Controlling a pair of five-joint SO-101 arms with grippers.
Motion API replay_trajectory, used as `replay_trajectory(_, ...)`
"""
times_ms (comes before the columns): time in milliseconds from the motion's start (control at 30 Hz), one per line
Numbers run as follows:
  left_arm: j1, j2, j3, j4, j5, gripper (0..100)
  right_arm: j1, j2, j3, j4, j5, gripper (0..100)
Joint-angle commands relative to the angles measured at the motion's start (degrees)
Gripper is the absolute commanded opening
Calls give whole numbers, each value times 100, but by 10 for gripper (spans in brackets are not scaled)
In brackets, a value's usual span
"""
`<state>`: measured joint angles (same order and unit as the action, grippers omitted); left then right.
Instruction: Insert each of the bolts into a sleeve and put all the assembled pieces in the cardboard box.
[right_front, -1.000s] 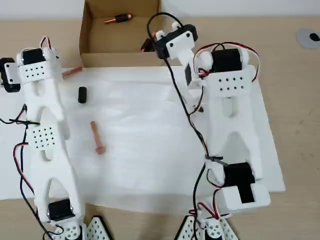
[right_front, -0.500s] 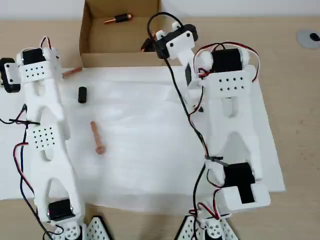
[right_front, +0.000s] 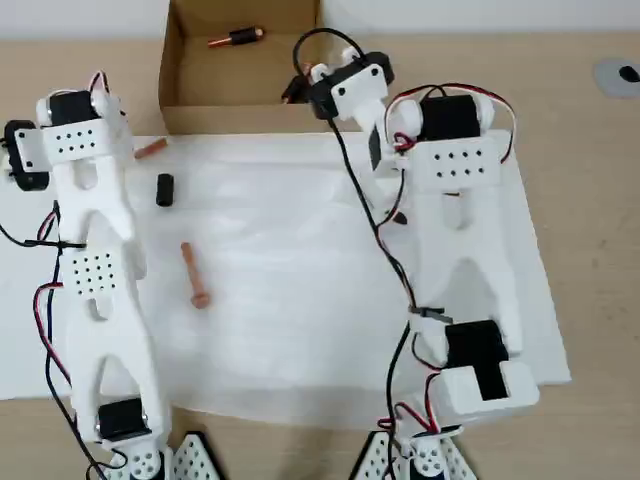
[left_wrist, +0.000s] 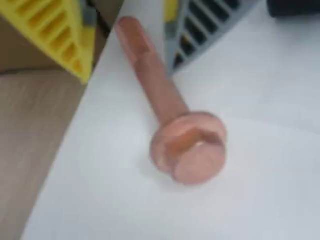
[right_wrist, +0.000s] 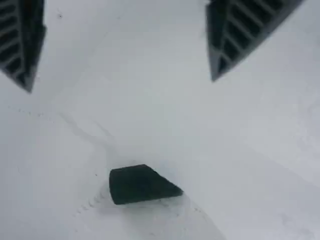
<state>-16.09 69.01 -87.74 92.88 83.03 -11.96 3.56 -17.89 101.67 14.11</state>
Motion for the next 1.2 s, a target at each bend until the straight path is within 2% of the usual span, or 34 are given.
replay_trajectory(0, 62, -57, -97, 18, 70, 111, 57, 4, -180, 35, -26, 267)
replay_trajectory(933, 79, 919, -79, -202, 185, 109, 57, 215, -312, 35, -26, 267)
replay_trajectory(1167, 79, 1059, -123, -316, 167, 7, 75, 198, -312, 44, -26, 267)
